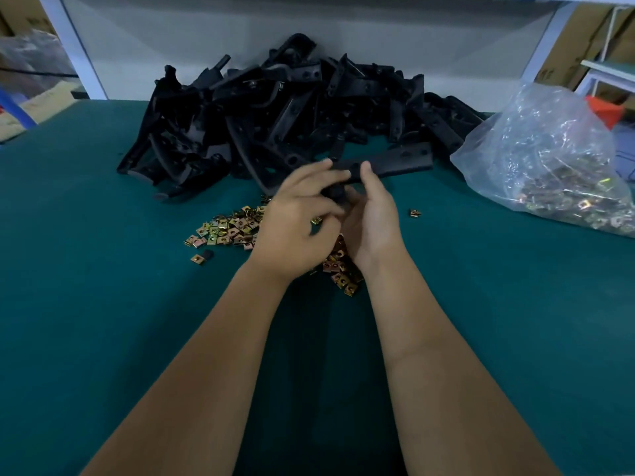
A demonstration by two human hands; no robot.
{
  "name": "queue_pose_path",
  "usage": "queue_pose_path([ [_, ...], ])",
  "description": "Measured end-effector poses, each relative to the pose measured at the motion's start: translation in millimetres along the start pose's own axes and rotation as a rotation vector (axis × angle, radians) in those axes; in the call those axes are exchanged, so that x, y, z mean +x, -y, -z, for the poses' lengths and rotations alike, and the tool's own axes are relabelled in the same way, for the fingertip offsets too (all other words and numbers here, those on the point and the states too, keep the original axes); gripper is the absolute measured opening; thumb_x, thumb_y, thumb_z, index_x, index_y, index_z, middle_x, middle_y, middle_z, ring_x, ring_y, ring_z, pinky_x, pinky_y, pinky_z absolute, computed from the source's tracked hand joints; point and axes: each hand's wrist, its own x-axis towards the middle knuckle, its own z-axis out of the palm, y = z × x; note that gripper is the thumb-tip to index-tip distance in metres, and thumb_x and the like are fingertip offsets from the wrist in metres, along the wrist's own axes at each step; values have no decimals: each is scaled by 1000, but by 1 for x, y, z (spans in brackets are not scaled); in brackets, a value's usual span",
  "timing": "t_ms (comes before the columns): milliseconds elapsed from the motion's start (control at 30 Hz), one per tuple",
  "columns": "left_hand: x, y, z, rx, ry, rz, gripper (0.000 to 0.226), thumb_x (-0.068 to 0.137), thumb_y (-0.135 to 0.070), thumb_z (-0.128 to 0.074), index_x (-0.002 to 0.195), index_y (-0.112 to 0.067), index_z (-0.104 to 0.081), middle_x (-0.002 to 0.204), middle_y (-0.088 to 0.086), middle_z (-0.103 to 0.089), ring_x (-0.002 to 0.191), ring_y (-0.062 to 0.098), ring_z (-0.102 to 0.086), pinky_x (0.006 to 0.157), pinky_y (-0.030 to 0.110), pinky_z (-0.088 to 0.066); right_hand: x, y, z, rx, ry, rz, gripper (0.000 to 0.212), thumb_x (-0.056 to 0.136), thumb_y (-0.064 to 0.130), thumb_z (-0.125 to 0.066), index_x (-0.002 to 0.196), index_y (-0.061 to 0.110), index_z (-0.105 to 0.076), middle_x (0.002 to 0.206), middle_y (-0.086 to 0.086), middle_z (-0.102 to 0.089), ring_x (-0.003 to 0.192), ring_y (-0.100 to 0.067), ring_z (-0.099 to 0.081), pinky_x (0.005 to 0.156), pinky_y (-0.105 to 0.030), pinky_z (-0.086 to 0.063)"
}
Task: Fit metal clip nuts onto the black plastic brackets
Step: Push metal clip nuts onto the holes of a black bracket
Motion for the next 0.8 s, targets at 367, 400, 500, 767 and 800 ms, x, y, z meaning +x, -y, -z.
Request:
queue_pose_path([
  [367, 7, 8, 11, -546, -449, 788, 17, 96, -10, -53, 101, -21, -64, 105, 4, -60, 86, 5, -56, 80, 31, -52, 4, 1, -1, -211, -119, 155, 24, 94, 3, -61, 115, -9, -62, 109, -19, -69, 101, -29, -66, 101, -43, -50],
  [400, 8, 9, 13, -617, -425, 833, 15, 97, -12, -54, 102, -21, -64, 104, 1, -61, 87, 6, -58, 77, 28, -53, 5, 1, -1, -238, -117, 154, 25, 94, 4, -61, 114, -10, -62, 110, -20, -69, 103, -30, -66, 102, -44, -50],
  [500, 9, 12, 15, -739, -303, 899, 13, 97, -22, -58, 108, -28, -64, 99, -9, -64, 82, 0, -62, 68, 23, -53, 5, 0, 0, -367, -57, 160, 23, 96, 6, -57, 116, -1, -63, 117, -17, -68, 111, -30, -64, 102, -43, -50],
  [767, 10, 18, 13, -991, -286, 1126, 5, 90, -12, -69, 87, -15, -66, 83, -2, -70, 75, 10, -65, 60, 20, -51, -1, -3, -4, -465, -177, 301, 21, 98, 20, -55, 119, 20, -59, 95, 3, -63, 87, -8, -62, 75, -16, -49],
  [800, 11, 21, 15, -1115, -396, 1151, 8, 90, -11, -70, 86, -14, -63, 83, -1, -70, 74, 10, -66, 58, 18, -52, -1, -1, -1, -481, -256, 338, 20, 98, 20, -53, 118, 23, -58, 89, 6, -60, 76, -1, -59, 65, -10, -46],
])
